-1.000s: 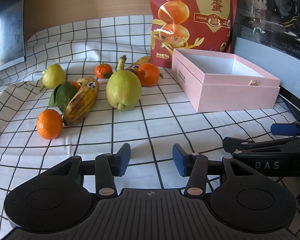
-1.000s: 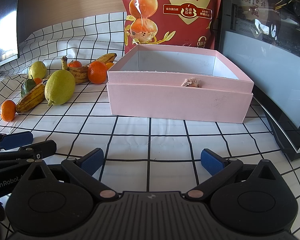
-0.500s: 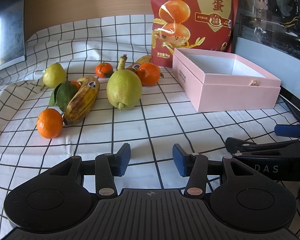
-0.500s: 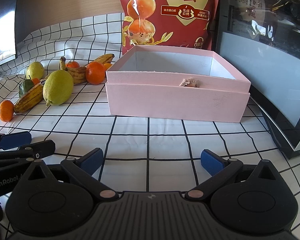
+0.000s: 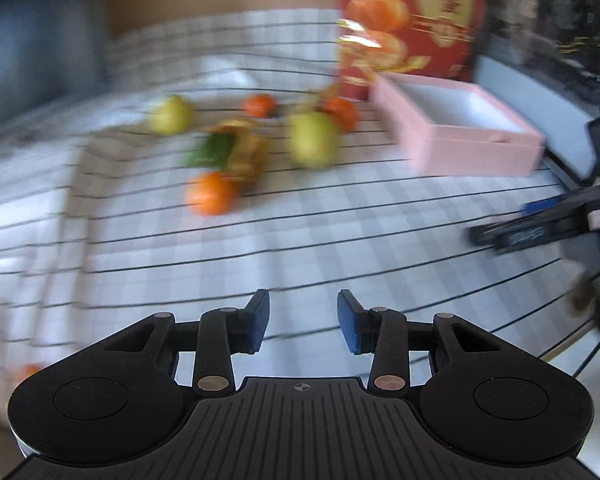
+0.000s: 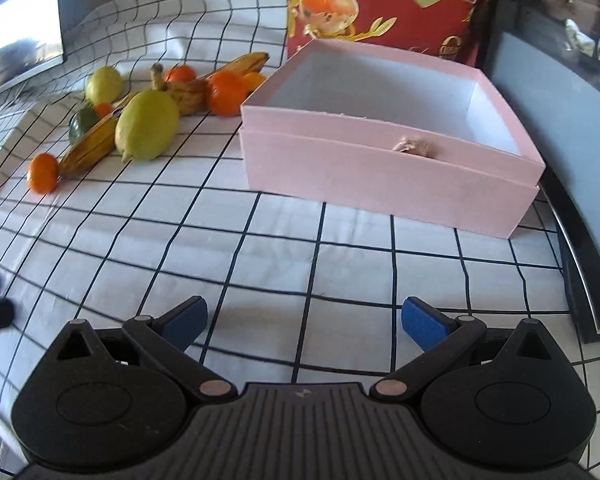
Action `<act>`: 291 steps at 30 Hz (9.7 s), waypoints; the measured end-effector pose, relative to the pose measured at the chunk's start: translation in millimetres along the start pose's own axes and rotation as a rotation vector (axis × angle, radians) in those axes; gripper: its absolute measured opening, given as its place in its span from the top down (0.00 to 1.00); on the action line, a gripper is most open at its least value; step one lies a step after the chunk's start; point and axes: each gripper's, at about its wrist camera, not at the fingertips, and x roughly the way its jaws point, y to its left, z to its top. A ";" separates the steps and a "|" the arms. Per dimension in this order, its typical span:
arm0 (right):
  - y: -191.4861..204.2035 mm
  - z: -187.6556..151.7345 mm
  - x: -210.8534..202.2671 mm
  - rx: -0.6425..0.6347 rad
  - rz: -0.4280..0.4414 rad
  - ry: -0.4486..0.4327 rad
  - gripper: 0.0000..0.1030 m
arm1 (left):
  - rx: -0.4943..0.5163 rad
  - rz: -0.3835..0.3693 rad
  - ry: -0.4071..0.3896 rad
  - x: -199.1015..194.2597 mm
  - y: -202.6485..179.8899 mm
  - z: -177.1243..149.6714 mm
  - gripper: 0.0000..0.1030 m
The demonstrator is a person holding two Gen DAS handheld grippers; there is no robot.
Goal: Organize fruits
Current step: 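Grasp the small orange tangerine with the left gripper, then grasp the yellow-green pear with the right gripper while the left gripper holds the tangerine, then lower the tangerine into the pink box and open the left gripper while the right holds the pear, then carry the yellow-green pear into the pink box and open the right gripper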
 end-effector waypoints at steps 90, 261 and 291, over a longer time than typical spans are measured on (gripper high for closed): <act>231.2 259.7 167.7 -0.415 0.185 -0.160 0.49 | -0.524 -0.140 0.122 114.0 190.0 85.3 0.67; -84.1 -85.8 -139.9 0.832 0.645 -0.298 0.42 | -0.141 -0.468 -0.156 -8.1 -14.6 65.3 0.64; -13.6 55.5 36.6 1.051 1.445 0.129 0.41 | -0.472 -0.296 0.076 108.2 105.1 74.2 0.64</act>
